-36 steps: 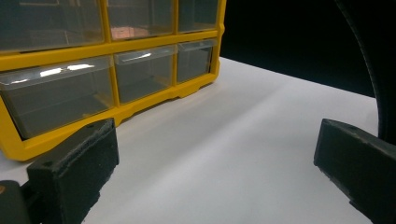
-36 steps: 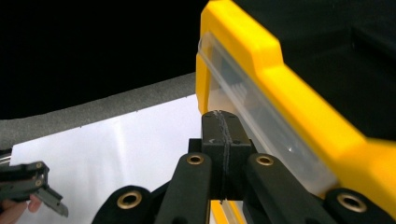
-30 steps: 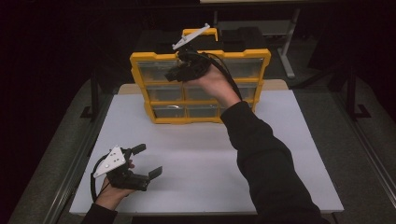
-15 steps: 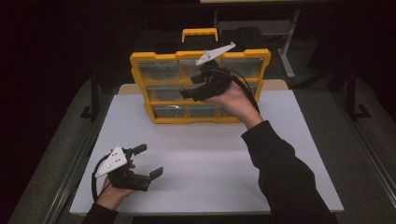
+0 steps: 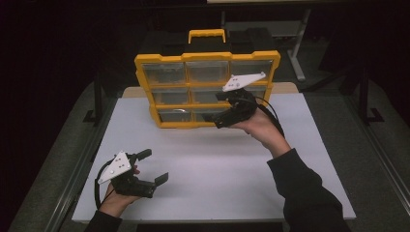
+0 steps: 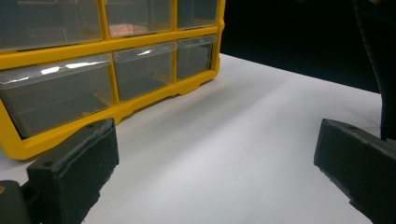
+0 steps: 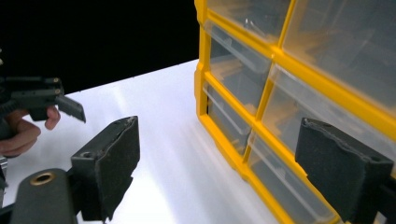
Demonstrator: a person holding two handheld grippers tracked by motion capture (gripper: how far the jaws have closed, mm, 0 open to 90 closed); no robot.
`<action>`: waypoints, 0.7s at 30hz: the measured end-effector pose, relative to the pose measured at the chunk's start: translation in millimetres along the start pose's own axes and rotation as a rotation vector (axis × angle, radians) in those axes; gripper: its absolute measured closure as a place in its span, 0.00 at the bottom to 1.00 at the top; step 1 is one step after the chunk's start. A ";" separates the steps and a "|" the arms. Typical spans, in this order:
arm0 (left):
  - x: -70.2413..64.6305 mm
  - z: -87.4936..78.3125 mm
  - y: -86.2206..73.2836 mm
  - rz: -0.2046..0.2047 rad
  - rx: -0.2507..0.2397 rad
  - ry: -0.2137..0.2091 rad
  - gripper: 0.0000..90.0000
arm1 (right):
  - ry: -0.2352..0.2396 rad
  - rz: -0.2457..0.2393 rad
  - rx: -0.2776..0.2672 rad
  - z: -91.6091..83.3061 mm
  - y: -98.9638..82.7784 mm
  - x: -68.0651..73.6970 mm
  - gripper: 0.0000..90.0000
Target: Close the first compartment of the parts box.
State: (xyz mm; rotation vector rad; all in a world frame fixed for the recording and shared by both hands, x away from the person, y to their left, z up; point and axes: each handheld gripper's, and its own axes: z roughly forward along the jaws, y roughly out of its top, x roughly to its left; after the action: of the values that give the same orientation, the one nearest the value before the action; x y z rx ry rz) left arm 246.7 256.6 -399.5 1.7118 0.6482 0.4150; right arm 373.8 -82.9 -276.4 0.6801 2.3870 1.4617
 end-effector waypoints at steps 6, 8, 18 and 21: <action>-1.1 1.1 -0.1 0.003 0.001 -0.004 0.00 | -0.011 0.001 -0.005 -8.0 -19.8 2.2 0.12; -0.9 1.1 -0.2 0.003 0.000 -0.004 0.00 | -0.012 0.015 -0.002 -10.5 -32.5 5.3 0.11; -0.3 1.3 -0.8 -0.003 -0.004 -0.003 0.00 | -0.021 0.056 -0.009 -17.6 -67.0 11.7 0.05; -0.5 1.3 -0.5 0.000 -0.005 -0.004 0.00 | -0.036 0.059 -0.011 -21.7 -77.5 13.1 0.05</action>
State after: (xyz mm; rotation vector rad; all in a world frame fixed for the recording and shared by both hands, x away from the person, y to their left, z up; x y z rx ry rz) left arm 247.0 255.3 -400.3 1.7071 0.6435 0.4130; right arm 333.2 -122.6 -334.9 0.7735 2.3490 1.4713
